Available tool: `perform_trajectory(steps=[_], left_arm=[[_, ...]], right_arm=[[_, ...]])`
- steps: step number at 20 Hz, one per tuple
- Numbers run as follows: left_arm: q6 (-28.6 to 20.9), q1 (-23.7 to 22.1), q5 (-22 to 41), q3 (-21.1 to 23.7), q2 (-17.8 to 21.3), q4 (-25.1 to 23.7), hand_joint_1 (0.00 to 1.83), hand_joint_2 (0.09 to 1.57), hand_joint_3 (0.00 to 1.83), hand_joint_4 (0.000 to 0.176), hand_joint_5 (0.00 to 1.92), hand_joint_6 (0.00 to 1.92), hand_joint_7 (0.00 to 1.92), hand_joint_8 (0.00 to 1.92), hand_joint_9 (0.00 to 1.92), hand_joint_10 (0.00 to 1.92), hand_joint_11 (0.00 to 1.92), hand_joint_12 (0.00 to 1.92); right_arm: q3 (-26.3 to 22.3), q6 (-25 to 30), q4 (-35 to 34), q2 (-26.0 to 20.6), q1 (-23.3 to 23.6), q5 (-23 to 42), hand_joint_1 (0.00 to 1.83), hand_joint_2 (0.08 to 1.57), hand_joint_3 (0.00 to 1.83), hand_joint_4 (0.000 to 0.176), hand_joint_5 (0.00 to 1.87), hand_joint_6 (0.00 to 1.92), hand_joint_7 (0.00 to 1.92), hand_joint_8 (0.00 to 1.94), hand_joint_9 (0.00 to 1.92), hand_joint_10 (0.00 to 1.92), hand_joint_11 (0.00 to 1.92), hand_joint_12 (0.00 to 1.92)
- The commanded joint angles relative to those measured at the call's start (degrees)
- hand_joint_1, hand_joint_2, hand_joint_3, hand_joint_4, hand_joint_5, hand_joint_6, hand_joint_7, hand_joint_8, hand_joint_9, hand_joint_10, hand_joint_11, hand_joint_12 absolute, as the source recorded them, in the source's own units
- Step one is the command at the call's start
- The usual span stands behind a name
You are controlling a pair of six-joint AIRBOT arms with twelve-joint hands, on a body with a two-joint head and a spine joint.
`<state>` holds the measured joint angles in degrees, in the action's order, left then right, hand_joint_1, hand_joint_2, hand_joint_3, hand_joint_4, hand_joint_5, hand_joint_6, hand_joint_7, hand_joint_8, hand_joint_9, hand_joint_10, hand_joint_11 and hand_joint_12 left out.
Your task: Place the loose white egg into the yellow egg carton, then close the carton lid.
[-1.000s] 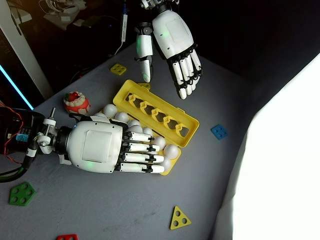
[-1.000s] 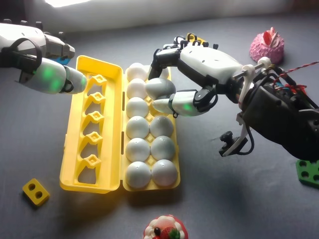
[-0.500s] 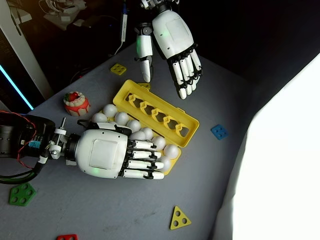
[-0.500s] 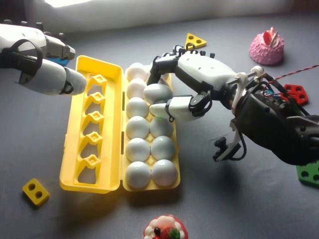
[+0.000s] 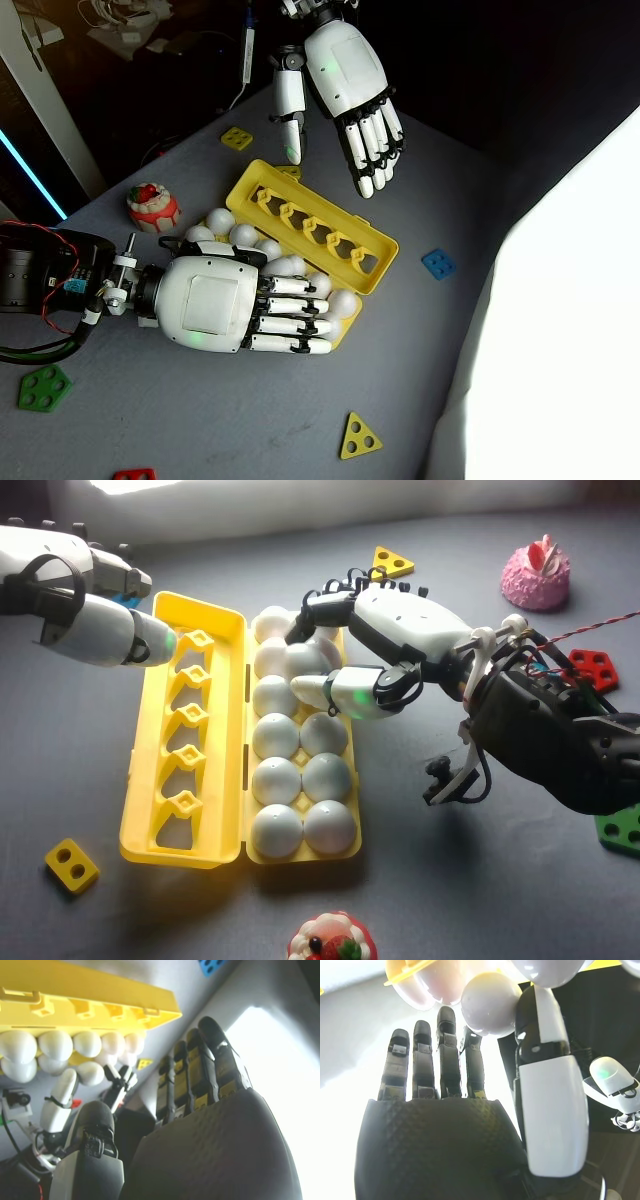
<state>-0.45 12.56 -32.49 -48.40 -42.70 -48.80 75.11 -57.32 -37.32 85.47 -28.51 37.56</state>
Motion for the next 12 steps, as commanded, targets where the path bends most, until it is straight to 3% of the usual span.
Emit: perform_trajectory(steps=[1, 2, 4, 6, 9, 12], left_arm=[[-0.1, -0.6, 2.3, -0.1, 0.1, -2.5, 0.10, 1.31, 0.00, 0.033, 0.19, 0.01, 0.24, 0.01, 0.25, 0.01, 0.00, 0.80], [-0.1, -0.6, 2.3, -0.2, 0.1, -2.5, 0.10, 1.30, 0.00, 0.037, 0.19, 0.01, 0.24, 0.00, 0.24, 0.01, 0.00, 0.79], [-0.1, -0.7, 2.3, -0.2, 0.1, -2.5, 0.08, 1.31, 0.00, 0.036, 0.18, 0.00, 0.24, 0.00, 0.25, 0.01, 0.00, 0.78], [-0.1, -0.9, 2.3, -0.3, 0.1, -2.5, 0.11, 1.31, 0.00, 0.034, 0.19, 0.00, 0.25, 0.00, 0.27, 0.01, 0.00, 0.82], [-0.4, -1.5, 2.3, -0.5, 0.1, -2.5, 0.12, 1.31, 0.00, 0.034, 0.18, 0.00, 0.24, 0.00, 0.27, 0.01, 0.00, 0.79], [-0.8, -2.2, 1.8, -0.9, 0.0, -0.2, 0.09, 1.31, 0.00, 0.038, 0.18, 0.00, 0.24, 0.00, 0.27, 0.01, 0.00, 0.79]], right_arm=[[0.2, 0.6, 2.0, 0.0, 0.5, 6.3, 0.81, 1.12, 0.00, 0.000, 0.47, 0.45, 0.38, 0.00, 0.12, 0.17, 0.00, 0.22], [0.2, 0.6, 2.0, 0.0, 0.4, 6.3, 0.75, 1.13, 0.00, 0.000, 0.44, 0.32, 0.36, 0.00, 0.13, 0.14, 0.00, 0.13], [0.2, 0.6, 2.0, 0.0, 0.4, 6.3, 0.72, 1.13, 0.00, 0.000, 0.38, 0.26, 0.32, 0.00, 0.10, 0.11, 0.00, 0.08], [0.3, 0.6, 2.0, 0.0, 0.5, 6.4, 0.70, 1.13, 0.00, 0.000, 0.35, 0.22, 0.30, 0.00, 0.11, 0.10, 0.00, 0.12], [0.2, 1.5, 3.2, -0.3, 0.7, 6.3, 0.59, 1.07, 0.00, 0.003, 0.11, 0.05, 0.14, 0.00, 0.08, 0.06, 0.00, 0.06], [-0.1, 2.5, 5.4, -2.3, 1.6, 4.1, 0.57, 1.03, 0.00, 0.006, 0.08, 0.02, 0.09, 0.00, 0.06, 0.04, 0.00, 0.07]])
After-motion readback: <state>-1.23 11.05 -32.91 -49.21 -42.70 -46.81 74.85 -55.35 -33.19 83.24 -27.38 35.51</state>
